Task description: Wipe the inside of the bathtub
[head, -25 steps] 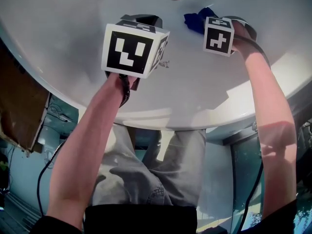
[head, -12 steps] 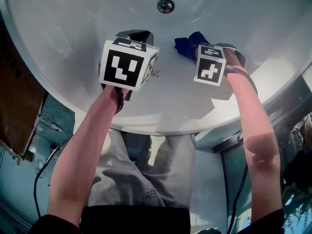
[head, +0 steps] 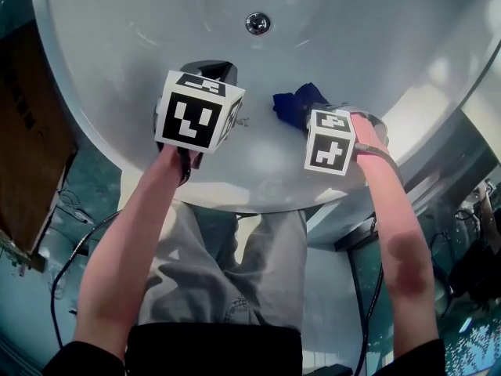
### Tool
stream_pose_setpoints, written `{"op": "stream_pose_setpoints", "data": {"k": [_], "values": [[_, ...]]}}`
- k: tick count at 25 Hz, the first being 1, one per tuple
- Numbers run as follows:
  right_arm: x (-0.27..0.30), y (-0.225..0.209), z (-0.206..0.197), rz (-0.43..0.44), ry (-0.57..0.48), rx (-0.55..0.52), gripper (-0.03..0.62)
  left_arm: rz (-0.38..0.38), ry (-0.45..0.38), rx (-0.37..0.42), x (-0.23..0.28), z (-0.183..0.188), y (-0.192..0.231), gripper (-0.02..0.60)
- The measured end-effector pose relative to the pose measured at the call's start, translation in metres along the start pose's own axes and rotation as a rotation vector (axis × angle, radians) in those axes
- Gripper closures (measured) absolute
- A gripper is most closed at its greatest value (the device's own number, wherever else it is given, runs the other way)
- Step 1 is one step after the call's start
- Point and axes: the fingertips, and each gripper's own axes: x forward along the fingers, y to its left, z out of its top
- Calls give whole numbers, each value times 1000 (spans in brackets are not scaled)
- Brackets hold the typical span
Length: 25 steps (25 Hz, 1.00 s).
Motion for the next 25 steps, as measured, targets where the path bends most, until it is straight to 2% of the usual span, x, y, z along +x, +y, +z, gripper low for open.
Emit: {"op": "stream_pose_setpoints", "data": {"k": [5,10,18,25], "values": [[-14,30,6,3,15,-28,572,2,-31,4,-24,2,-4,577],[-28,53,13,5,-23,-3,572,0,-78,25,-46,15,-8,577],[-50,93,27,16,-91,73,572,4,-109,46,-80,15,-19,577],[-69,131,37,30,-184,196,572,-4,-110,49,-126,18,-39,577]]}}
